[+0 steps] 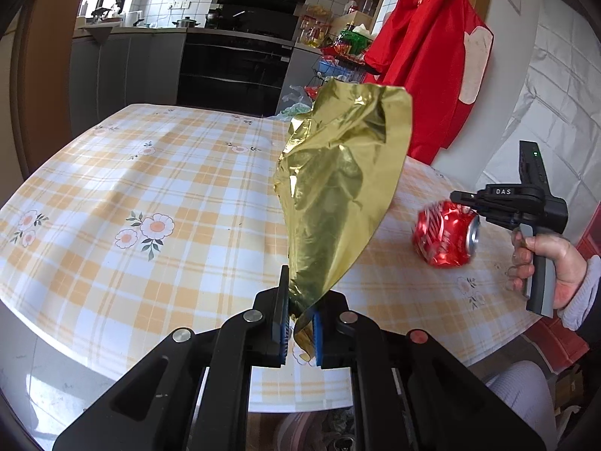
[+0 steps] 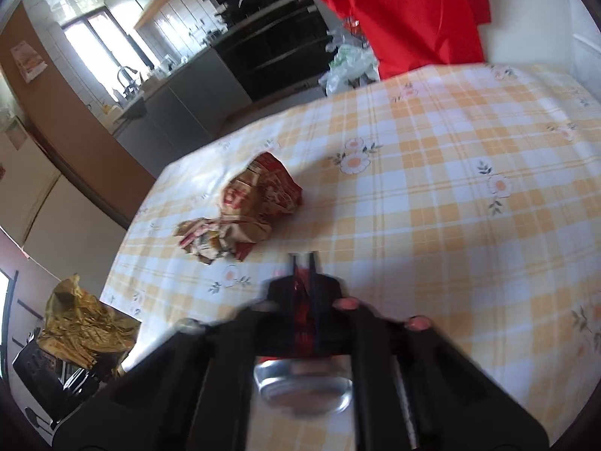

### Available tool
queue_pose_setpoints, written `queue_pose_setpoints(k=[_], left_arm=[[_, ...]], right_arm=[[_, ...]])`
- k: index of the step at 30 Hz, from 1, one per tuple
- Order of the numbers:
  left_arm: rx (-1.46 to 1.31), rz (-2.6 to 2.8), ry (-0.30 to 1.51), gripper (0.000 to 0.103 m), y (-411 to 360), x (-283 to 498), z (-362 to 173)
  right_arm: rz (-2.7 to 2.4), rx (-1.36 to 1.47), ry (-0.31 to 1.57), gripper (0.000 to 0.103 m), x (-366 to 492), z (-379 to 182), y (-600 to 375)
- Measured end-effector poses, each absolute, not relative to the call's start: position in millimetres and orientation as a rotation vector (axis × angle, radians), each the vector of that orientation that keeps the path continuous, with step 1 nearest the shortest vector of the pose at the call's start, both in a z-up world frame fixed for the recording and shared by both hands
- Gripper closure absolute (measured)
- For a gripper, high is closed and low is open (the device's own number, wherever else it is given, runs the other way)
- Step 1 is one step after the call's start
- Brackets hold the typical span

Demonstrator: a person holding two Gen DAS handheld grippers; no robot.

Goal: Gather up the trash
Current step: 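Grasp the crushed red Coca-Cola can with the right tool while the left tool holds the foil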

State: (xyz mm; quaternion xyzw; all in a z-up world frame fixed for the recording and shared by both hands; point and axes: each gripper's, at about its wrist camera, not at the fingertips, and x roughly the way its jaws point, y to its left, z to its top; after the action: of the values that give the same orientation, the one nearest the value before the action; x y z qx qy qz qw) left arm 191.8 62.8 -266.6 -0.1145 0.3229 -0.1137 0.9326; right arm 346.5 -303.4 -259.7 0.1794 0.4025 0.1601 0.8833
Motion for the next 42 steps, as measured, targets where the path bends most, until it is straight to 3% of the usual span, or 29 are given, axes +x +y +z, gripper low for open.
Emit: queue_pose_setpoints(k=[11,12,15,17,26,35,38,42], left_arm=[[-0.240,-0.260,0.618,0.093,57,152,-243],[-0.243,-0.261,0.618,0.093,57,149,-242],[-0.252,-0.266,0.618,0.093,57,142,-242],[-0.254,-0.269,0.620,0.093,57,139,-243],[-0.272,-0.283,0.641,0.093,55,141,-252],[-0.285,-0.313,0.664,0.093,49,142,-260],[-0.290,-0.317,0.672,0.093,49,142,-264],[-0.298,-0.321,0.683,0.093,48,145,-268]], right_arm=[[0.296,0.304,0.798,0.098,293,-232,-308],[0.281,0.285,0.799,0.092,289,-233,-309],[0.281,0.270,0.809,0.048,278,-240,-315],[0.259,0.243,0.838,0.039,273,-250,-316],[0.211,0.215,1.008,0.032,282,-314,-312],[0.177,0.284,0.980,0.030,295,-315,-320],[0.159,0.228,0.955,0.019,297,-310,-318],[0.183,0.203,0.990,0.022,305,-318,-318]])
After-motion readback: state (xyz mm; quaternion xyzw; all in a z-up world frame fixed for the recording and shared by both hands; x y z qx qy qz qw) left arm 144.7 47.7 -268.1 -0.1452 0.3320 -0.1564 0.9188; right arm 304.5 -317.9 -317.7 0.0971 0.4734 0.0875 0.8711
